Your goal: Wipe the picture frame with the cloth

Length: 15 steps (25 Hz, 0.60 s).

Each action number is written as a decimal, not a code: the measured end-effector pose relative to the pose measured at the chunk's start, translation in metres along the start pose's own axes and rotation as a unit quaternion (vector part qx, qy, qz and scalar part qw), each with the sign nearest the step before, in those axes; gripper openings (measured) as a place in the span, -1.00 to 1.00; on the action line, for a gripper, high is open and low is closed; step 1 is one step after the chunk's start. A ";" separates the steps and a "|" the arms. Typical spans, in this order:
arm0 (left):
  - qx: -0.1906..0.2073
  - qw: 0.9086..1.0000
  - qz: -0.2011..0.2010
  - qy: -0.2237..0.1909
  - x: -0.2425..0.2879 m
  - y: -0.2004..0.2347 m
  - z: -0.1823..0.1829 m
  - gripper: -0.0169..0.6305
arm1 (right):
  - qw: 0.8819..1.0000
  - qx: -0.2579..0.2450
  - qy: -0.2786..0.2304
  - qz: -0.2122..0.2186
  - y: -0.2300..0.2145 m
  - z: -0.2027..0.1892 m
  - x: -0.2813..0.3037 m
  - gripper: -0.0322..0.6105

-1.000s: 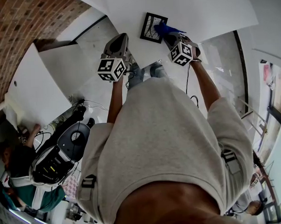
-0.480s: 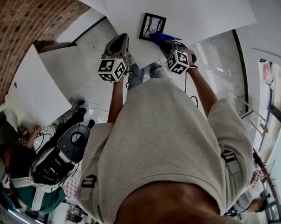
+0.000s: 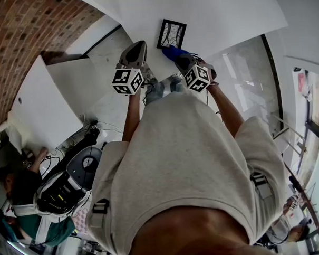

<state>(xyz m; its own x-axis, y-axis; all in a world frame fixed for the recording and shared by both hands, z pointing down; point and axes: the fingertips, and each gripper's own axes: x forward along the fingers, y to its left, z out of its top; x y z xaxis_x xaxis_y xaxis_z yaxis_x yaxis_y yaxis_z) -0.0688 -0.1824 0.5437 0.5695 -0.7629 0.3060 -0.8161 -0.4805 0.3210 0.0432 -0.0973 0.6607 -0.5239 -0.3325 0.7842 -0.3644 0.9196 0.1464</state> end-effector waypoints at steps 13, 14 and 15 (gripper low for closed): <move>0.033 0.999 -0.018 -0.017 0.003 -0.007 0.031 -0.90 | 0.969 0.207 -0.128 -0.047 -0.033 0.050 -0.029 -0.71; 0.036 0.999 -0.018 -0.019 0.002 -0.007 0.034 -0.90 | 0.967 0.212 -0.134 -0.054 -0.039 0.053 -0.032 -0.71; 0.039 0.999 -0.018 -0.022 0.001 -0.006 0.037 -0.90 | 0.965 0.215 -0.140 -0.060 -0.044 0.056 -0.034 -0.71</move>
<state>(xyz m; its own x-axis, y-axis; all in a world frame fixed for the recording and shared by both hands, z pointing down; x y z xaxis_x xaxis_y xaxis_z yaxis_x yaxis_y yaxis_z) -0.0670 -0.1962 0.5088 0.5948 -0.7619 0.2562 -0.8017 -0.5386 0.2594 0.0341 -0.1383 0.5937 -0.6238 -0.5298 0.5746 -0.6891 0.7197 -0.0845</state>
